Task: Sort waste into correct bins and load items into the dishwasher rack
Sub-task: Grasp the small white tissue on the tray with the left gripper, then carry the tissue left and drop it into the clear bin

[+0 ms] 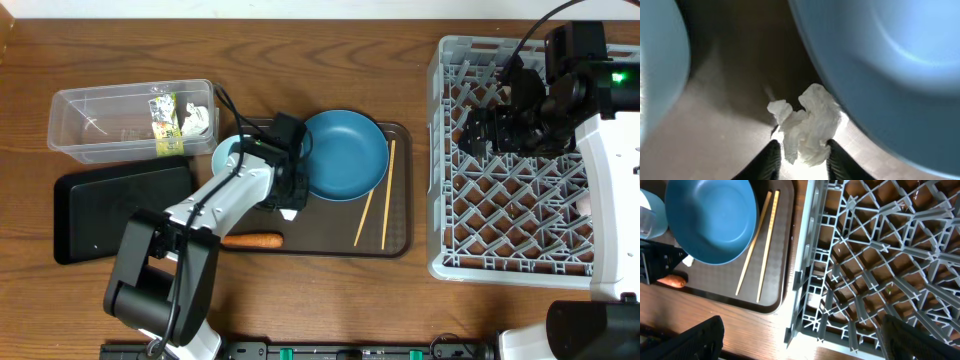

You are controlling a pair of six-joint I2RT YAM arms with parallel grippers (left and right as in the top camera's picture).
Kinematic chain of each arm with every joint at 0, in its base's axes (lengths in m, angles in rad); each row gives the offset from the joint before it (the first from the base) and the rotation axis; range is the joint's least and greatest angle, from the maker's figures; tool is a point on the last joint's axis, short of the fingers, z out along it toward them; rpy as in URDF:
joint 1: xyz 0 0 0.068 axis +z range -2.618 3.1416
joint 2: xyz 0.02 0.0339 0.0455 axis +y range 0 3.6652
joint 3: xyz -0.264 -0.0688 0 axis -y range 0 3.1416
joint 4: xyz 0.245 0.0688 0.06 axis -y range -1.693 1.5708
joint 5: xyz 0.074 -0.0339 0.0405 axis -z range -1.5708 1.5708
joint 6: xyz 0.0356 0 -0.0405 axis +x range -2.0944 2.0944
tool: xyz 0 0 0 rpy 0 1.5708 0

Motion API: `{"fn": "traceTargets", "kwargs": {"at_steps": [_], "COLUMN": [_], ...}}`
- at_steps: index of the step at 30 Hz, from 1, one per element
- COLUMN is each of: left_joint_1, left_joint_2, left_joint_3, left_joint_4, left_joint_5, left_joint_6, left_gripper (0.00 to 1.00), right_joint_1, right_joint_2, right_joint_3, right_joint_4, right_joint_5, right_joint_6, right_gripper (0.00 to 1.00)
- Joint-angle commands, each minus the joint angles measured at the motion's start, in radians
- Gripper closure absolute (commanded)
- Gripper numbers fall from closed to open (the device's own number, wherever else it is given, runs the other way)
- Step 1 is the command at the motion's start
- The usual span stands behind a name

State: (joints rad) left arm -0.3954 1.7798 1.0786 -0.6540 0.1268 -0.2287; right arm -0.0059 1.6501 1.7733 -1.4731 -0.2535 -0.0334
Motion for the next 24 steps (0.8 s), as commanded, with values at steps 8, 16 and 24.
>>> {"fn": "traceTargets", "kwargs": {"at_steps": [8, 16, 24], "left_joint_1": [-0.003, 0.025, 0.159], "left_joint_2": [0.011, -0.105, -0.352], "left_joint_3": [-0.016, -0.009, 0.023], "left_joint_4": [0.005, -0.069, -0.129], "left_joint_5": [-0.012, -0.033, -0.054], "left_joint_6": [0.011, 0.019, 0.056], "left_gripper": [0.89, 0.94, 0.94], "right_joint_1": [0.007, 0.007, 0.007], "right_joint_2": [0.008, 0.008, 0.008], "right_joint_3": [-0.003, -0.003, -0.003], "right_joint_4": [-0.004, -0.013, -0.014], "right_joint_5": [0.003, 0.022, 0.022], "right_joint_6": [0.011, 0.010, 0.010], "right_gripper": [0.01, 0.02, 0.01]}}
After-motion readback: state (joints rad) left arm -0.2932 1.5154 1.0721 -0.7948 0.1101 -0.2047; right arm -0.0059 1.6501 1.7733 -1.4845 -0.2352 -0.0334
